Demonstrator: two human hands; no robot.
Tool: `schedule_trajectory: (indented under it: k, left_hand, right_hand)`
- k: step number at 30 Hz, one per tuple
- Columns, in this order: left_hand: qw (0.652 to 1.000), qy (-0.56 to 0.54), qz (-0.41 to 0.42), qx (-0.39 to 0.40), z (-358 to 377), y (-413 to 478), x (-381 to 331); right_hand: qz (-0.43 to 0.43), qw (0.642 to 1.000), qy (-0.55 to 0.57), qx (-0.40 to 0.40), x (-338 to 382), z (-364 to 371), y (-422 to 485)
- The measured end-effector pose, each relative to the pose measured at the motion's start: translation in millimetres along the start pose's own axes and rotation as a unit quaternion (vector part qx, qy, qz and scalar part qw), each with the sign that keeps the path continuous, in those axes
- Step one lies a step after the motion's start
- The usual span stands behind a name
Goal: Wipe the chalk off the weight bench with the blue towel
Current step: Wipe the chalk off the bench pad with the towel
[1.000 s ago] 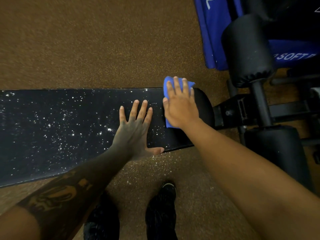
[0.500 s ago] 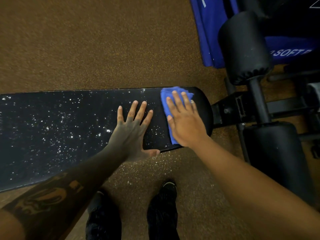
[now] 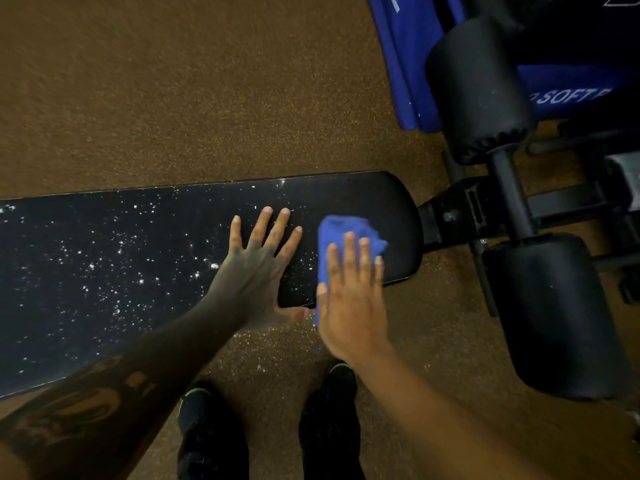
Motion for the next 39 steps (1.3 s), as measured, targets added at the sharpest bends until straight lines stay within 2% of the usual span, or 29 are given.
schedule_trajectory:
  k: [2, 3, 6, 7, 8, 11, 12, 16, 17, 20, 21, 22, 25, 26, 29, 30, 31, 34, 35, 36, 39]
  left_hand:
    - [1.0, -0.007, 0.005, -0.006, 0, -1, 0]
    - [1.0, -0.005, 0.004, -0.004, 0, -1, 0]
    - [1.0, 0.005, -0.001, 0.003, 2, -2, 1]
    - [1.0, 0.003, -0.003, 0.002, 2, -2, 1]
    - [1.0, -0.001, -0.004, -0.002, 1, -2, 1]
    - [1.0, -0.002, -0.011, -0.002, 0, -3, 2]
    - [1.0, 0.003, -0.015, -0.002, 1, -4, 3]
    - [0.999, 0.009, -0.038, -0.009, -1, -9, 5]
    - [0.999, 0.008, -0.043, -0.008, 0, -11, 5]
    - [0.998, 0.006, -0.059, -0.014, 2, -14, 6]
    - [0.998, 0.005, -0.066, -0.016, 2, -16, 7]
    - [0.997, 0.007, -0.076, -0.015, 3, -18, 9]
    - [0.994, 0.005, -0.11, -0.01, 6, -25, 13]
    - [0.993, -0.003, -0.121, -0.012, 6, -27, 15]
    - [0.99, -0.028, -0.136, -0.008, 8, -30, 17]
    - [0.99, -0.031, -0.137, -0.006, 9, -30, 17]
    - [0.99, -0.033, -0.136, -0.006, 9, -29, 17]
    - [0.99, -0.031, -0.134, -0.007, 9, -30, 18]
    - [0.991, -0.031, -0.133, -0.006, 10, -30, 18]
    - [0.991, -0.031, -0.131, -0.007, 10, -30, 19]
    - [0.991, -0.038, -0.124, -0.011, 10, -32, 20]
  right_hand:
    - [-0.085, 0.996, -0.037, 0.014, 12, 7, -8]
    - [-0.075, 0.996, -0.044, 0.007, 3, 5, -2]
    - [0.075, 0.997, -0.018, -0.022, -32, -7, 14]
    - [0.089, 0.996, -0.006, -0.018, -27, -7, 14]
    - [0.062, 0.998, 0.0, -0.01, -13, -6, 12]
    - [-0.092, 0.995, -0.031, 0.023, 22, 1, 6]
    - [-0.096, 0.994, -0.036, 0.022, 17, -2, 12]
    - [0.045, 0.999, -0.024, -0.004, -15, -14, 42]
    - [0.03, 0.999, -0.024, 0.001, -6, -13, 42]
    - [-0.118, 0.991, -0.06, 0.025, 24, -8, 35]
    - [-0.134, 0.988, -0.066, 0.027, 21, -10, 40]
    - [-0.118, 0.991, -0.066, 0.023, 13, -13, 50]
    - [0.003, 0.999, -0.043, 0.006, -9, -22, 73]
    - [-0.005, 0.999, -0.041, 0.006, 0, -21, 72]
    - [-0.172, 0.981, -0.083, 0.029, 41, -12, 54]
    - [-0.202, 0.975, -0.091, 0.032, 42, -13, 54]
    - [-0.195, 0.976, -0.087, 0.032, 37, -15, 63]
    - [-0.061, 0.997, -0.052, 0.014, 14, -24, 92]
    - [-0.044, 0.998, -0.049, 0.01, 17, -24, 94]
    - [-0.059, 0.997, -0.049, 0.01, 26, -23, 92]
    - [-0.187, 0.978, -0.087, 0.026, 50, -17, 81]
Point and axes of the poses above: each hand's wrist, its own y-axis towards the middle knuckle, its own z-axis out of the palm, x = y × z, the point moved 10 cm from there along y, towards the middle knuckle, and after that the axes turned 4 degrees about z, right-handed, at the moved point
